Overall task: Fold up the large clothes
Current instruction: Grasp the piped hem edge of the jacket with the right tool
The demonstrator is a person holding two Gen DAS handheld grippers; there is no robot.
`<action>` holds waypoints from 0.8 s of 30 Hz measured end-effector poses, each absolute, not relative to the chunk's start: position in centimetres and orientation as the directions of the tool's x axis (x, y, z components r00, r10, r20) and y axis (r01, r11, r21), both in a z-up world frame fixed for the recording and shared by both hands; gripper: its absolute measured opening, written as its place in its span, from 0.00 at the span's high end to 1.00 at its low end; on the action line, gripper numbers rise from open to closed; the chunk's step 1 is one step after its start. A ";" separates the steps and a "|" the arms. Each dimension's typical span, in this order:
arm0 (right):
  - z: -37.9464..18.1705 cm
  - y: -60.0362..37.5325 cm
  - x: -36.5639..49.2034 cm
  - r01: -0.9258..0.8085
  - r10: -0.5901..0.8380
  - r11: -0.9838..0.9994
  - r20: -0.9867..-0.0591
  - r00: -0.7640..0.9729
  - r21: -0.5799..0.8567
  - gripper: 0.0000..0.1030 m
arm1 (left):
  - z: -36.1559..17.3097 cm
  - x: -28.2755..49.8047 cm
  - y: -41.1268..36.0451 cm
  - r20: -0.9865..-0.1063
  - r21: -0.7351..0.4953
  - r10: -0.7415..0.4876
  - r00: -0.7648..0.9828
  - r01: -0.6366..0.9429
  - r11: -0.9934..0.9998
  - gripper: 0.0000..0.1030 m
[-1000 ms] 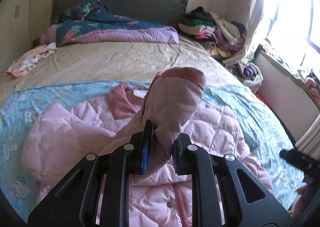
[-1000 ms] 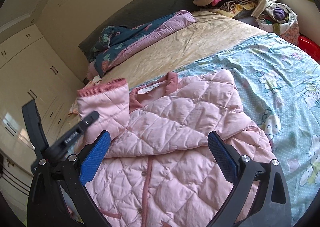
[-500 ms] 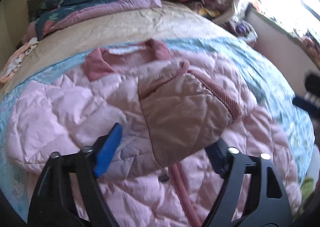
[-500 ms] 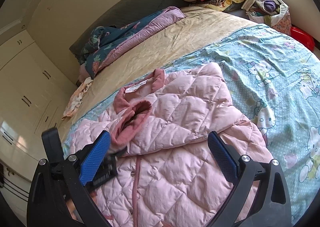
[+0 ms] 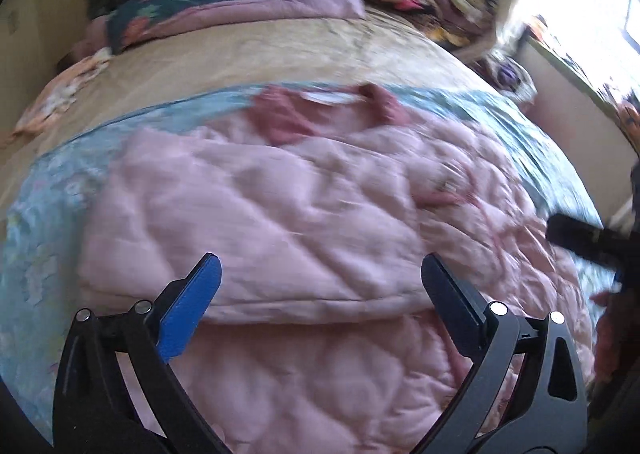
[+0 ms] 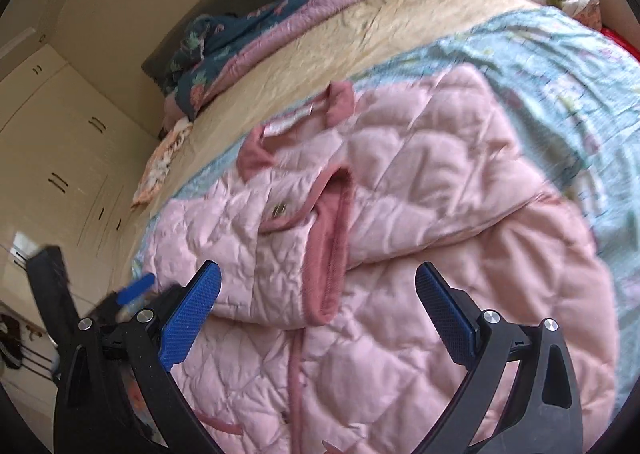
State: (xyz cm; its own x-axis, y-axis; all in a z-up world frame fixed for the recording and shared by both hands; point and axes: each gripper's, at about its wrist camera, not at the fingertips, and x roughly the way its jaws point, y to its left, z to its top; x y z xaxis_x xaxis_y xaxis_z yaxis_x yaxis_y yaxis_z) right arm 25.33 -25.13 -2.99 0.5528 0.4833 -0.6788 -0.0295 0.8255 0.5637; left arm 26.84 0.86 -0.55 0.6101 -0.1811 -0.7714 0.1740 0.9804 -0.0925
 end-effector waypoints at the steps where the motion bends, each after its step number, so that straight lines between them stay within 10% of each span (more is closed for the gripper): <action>1: -3.5 -24.4 25.6 -0.027 0.489 0.824 -0.685 0.540 0.567 0.06 | -0.2 27.0 2.0 -0.768 -0.099 -0.172 0.617 0.151 0.984 0.09; 12: -7.1 -21.0 27.8 0.064 0.485 0.808 -0.723 0.492 0.586 0.06 | 1.9 27.4 12.4 -0.738 -0.115 -0.047 0.673 -0.057 0.992 0.09; 24: -6.7 -20.1 27.5 0.012 0.453 0.839 -0.711 0.537 0.544 0.76 | 1.0 27.0 16.6 -0.738 -0.192 -0.052 0.673 -0.136 0.972 0.09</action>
State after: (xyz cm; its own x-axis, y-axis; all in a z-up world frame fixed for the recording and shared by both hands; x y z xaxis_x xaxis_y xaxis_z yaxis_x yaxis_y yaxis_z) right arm 27.45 -20.08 -6.66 0.5370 0.4533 -0.7114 0.0123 0.8390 0.5439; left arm 27.00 16.61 1.02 0.6732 -0.0515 -0.7377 -0.1365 0.9718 -0.1924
